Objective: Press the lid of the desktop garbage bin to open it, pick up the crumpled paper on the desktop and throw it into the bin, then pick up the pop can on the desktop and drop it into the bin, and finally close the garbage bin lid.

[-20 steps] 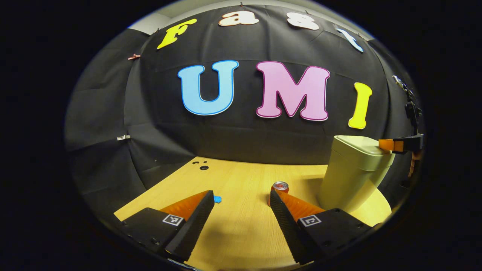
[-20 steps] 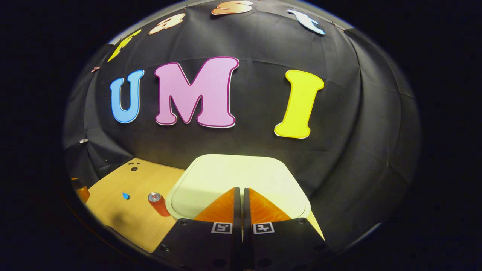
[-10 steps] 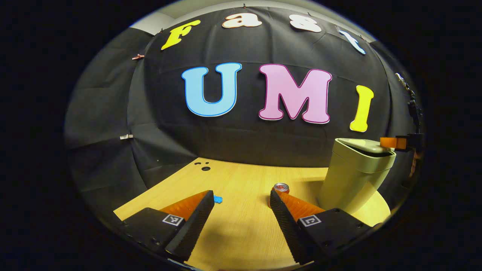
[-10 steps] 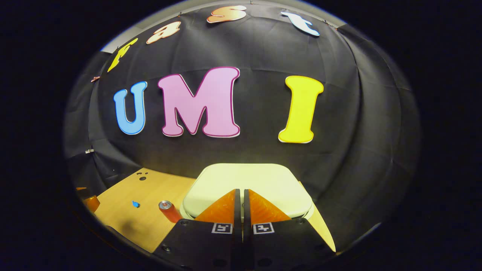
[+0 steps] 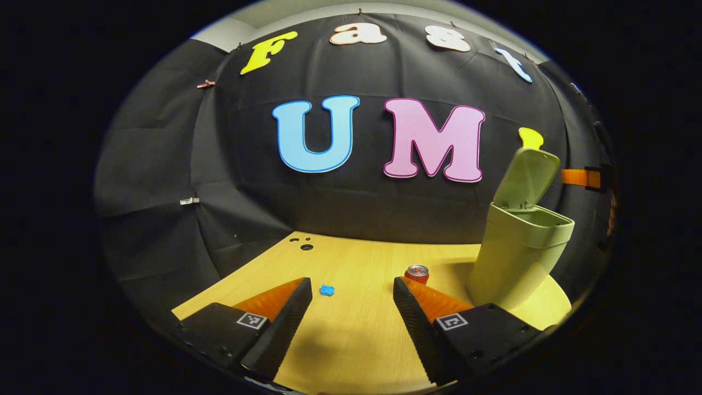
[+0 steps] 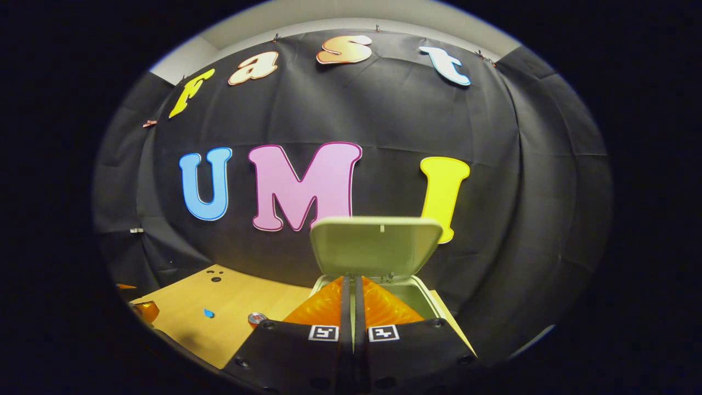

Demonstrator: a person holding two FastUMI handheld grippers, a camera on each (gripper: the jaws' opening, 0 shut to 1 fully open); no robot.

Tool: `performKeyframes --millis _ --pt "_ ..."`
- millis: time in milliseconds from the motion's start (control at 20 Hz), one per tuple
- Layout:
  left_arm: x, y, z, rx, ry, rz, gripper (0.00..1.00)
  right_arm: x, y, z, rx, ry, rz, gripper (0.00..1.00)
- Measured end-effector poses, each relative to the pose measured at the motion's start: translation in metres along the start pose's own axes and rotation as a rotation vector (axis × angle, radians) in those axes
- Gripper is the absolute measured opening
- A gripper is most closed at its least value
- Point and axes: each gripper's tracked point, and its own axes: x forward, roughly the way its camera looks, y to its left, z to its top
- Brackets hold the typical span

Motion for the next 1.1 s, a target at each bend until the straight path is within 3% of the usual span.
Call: performKeyframes --millis 600,700,800,850,1000,1100 --pt "0.016 0.037 -0.019 0.000 0.058 -0.009 0.96 -0.019 0.041 -0.031 0.048 0.056 0.060 0.06" --pt "0.029 0.044 -0.022 -0.025 0.078 -0.008 0.96 -0.020 0.047 -0.045 0.056 0.096 0.076 0.11" --pt "0.045 0.047 -0.028 -0.034 0.104 -0.009 0.96 -0.021 0.050 -0.054 0.063 0.118 0.085 0.26" --pt "0.052 0.048 -0.033 -0.035 0.115 -0.011 0.96 -0.019 0.052 -0.058 0.062 0.128 0.091 0.40" --pt "0.081 0.052 -0.041 -0.043 0.144 -0.017 0.96 -0.017 0.060 -0.066 0.071 0.150 0.114 0.56" --pt "0.101 0.055 -0.050 -0.047 0.171 -0.026 0.96 -0.014 0.067 -0.069 0.073 0.159 0.126 0.84"
